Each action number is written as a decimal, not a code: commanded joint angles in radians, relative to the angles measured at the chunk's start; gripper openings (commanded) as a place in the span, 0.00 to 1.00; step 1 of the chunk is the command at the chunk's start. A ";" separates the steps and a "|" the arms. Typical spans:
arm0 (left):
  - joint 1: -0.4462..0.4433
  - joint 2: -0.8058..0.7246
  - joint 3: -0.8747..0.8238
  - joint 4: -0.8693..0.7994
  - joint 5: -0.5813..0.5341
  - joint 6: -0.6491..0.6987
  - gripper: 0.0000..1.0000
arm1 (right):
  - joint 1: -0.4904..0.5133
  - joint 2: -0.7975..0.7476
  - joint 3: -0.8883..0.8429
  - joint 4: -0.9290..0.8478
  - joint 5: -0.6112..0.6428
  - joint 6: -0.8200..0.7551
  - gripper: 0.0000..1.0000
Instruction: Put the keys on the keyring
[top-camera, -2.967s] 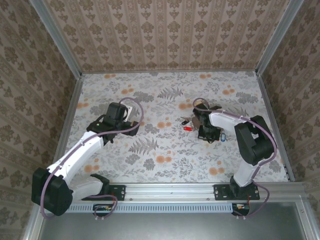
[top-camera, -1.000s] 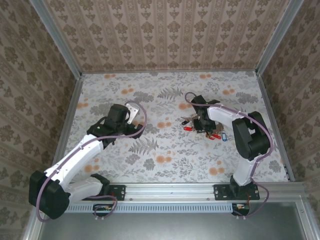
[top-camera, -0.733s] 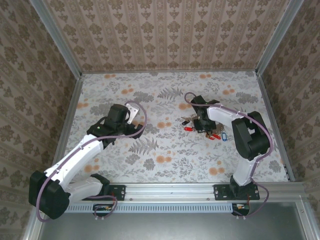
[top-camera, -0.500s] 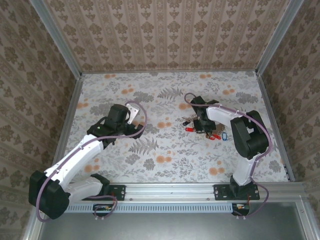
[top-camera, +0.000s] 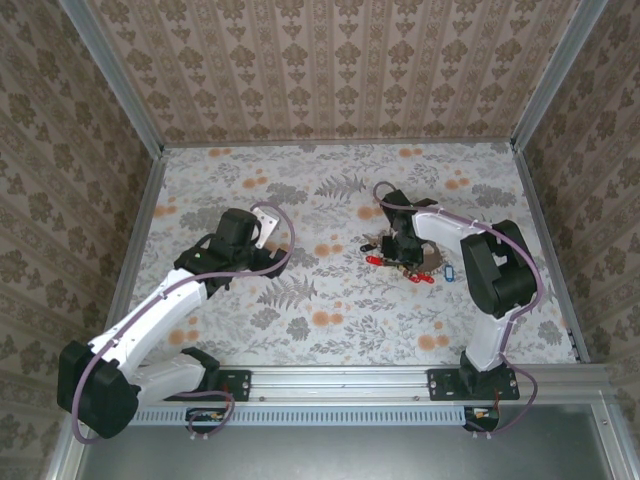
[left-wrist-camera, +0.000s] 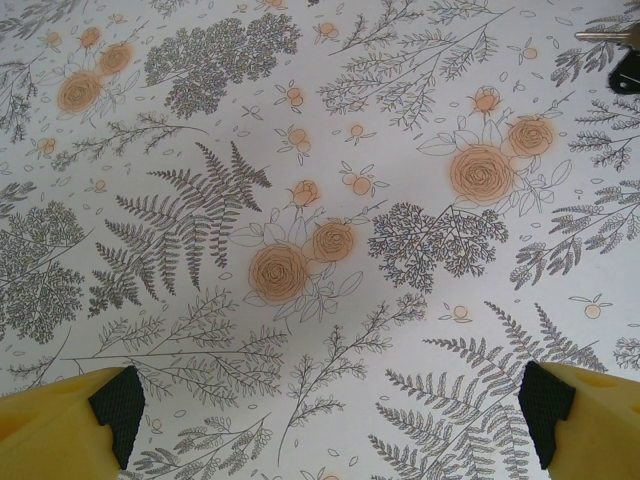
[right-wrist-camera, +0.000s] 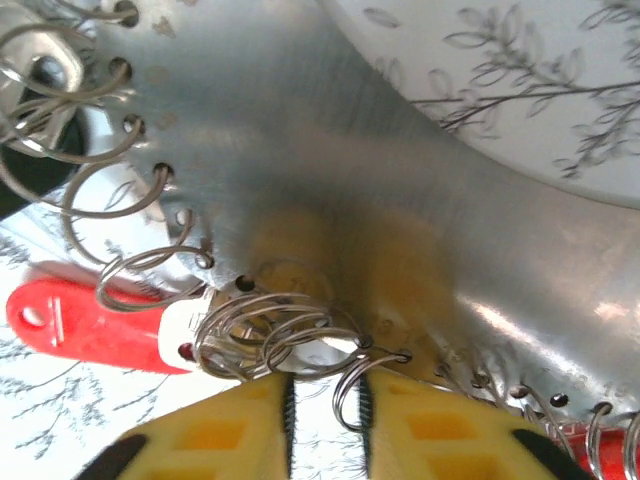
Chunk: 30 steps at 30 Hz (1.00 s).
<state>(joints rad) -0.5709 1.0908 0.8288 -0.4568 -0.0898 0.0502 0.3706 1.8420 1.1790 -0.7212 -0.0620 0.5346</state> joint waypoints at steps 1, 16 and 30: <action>-0.010 -0.009 -0.012 0.004 -0.001 0.020 1.00 | 0.000 -0.062 -0.017 -0.011 -0.036 0.009 0.35; -0.015 -0.005 -0.011 0.004 -0.002 0.020 1.00 | -0.001 -0.188 -0.208 0.076 0.011 -0.098 0.49; -0.017 0.003 -0.009 0.003 -0.007 0.019 1.00 | 0.061 -0.185 -0.309 0.170 -0.125 -0.016 0.50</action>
<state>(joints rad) -0.5823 1.0908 0.8268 -0.4568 -0.0902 0.0502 0.3969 1.6402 0.9161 -0.5762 -0.1078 0.4725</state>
